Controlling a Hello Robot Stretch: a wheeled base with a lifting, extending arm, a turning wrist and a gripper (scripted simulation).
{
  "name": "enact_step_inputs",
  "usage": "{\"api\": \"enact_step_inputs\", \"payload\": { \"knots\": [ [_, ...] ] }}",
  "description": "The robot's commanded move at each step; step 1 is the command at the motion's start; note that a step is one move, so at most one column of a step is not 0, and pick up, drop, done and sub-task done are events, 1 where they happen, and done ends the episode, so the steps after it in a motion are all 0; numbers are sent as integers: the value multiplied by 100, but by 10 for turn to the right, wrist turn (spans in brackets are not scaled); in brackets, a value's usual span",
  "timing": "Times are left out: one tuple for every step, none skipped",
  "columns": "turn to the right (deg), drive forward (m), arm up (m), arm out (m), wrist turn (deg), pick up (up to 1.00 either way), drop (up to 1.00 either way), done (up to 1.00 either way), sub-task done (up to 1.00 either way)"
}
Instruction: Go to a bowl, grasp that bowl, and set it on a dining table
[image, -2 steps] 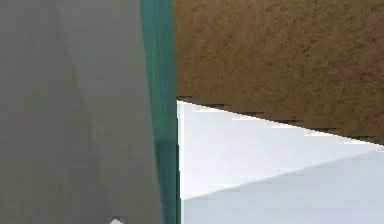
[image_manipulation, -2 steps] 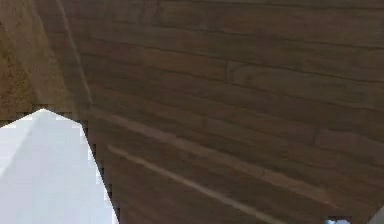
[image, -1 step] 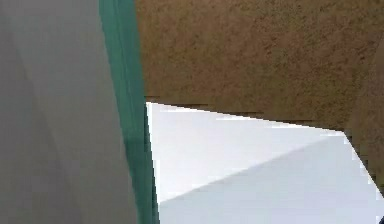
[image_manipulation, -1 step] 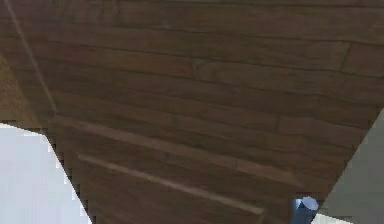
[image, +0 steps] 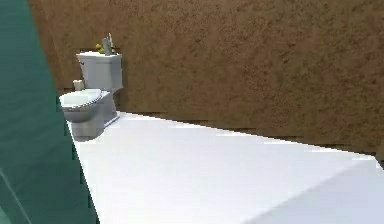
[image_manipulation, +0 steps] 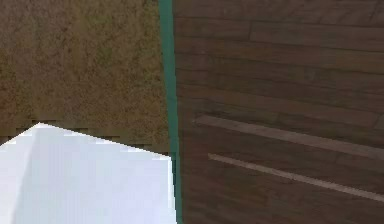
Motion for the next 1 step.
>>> {"api": "enact_step_inputs", "payload": {
  "knots": [
    [180,0,0,0,0,0,0,0,0]
  ]
}}
